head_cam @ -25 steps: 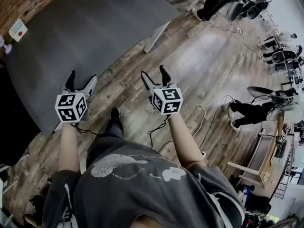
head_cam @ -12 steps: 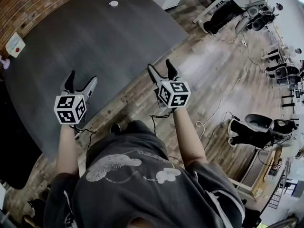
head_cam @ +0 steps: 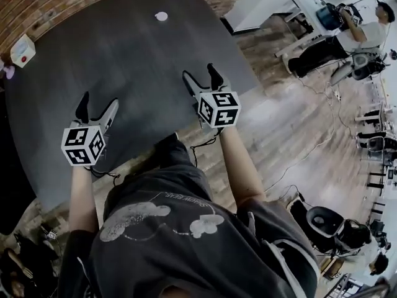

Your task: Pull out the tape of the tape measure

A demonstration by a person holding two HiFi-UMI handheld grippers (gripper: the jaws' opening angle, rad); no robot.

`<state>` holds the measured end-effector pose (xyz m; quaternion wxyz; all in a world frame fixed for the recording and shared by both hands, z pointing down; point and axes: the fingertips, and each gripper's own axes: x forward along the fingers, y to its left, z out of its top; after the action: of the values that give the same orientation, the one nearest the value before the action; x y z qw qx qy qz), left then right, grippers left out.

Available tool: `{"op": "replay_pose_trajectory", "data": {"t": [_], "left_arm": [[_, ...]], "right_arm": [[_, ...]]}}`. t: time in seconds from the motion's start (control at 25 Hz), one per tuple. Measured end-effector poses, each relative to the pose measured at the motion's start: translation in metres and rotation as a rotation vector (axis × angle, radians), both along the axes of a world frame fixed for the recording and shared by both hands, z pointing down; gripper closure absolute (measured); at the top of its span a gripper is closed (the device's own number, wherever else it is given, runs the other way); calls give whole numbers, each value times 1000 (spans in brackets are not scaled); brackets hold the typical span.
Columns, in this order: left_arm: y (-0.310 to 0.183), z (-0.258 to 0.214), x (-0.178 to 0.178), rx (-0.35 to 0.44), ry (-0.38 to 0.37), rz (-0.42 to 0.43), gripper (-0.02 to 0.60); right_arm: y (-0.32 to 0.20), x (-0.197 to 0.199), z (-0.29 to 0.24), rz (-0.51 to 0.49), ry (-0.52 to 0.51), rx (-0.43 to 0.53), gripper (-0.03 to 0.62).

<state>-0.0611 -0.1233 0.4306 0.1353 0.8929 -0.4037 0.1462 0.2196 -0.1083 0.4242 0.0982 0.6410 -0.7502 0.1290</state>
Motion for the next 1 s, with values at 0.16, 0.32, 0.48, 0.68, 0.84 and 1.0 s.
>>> {"op": "replay_pose_trajectory", "data": {"t": [0.16, 0.32, 0.48, 0.68, 0.84, 1.0], "left_arm": [[-32, -4, 36, -16, 8, -54, 175], [-60, -15, 66, -18, 10, -103, 175], [-90, -23, 90, -11, -14, -127, 175], [-133, -15, 108, -41, -26, -193, 174], [-163, -2, 107, -63, -51, -235, 175], [-187, 16, 103, -86, -66, -273, 175]], "right_arm": [[-58, 24, -1, -90, -1, -20, 266], [-108, 48, -2, -183, 20, -40, 266], [-155, 61, 7, -295, 47, -87, 267], [-219, 63, 32, -420, 75, -142, 267], [-272, 61, 52, -475, 86, -173, 267], [-315, 53, 79, -528, 107, -210, 267]]}}
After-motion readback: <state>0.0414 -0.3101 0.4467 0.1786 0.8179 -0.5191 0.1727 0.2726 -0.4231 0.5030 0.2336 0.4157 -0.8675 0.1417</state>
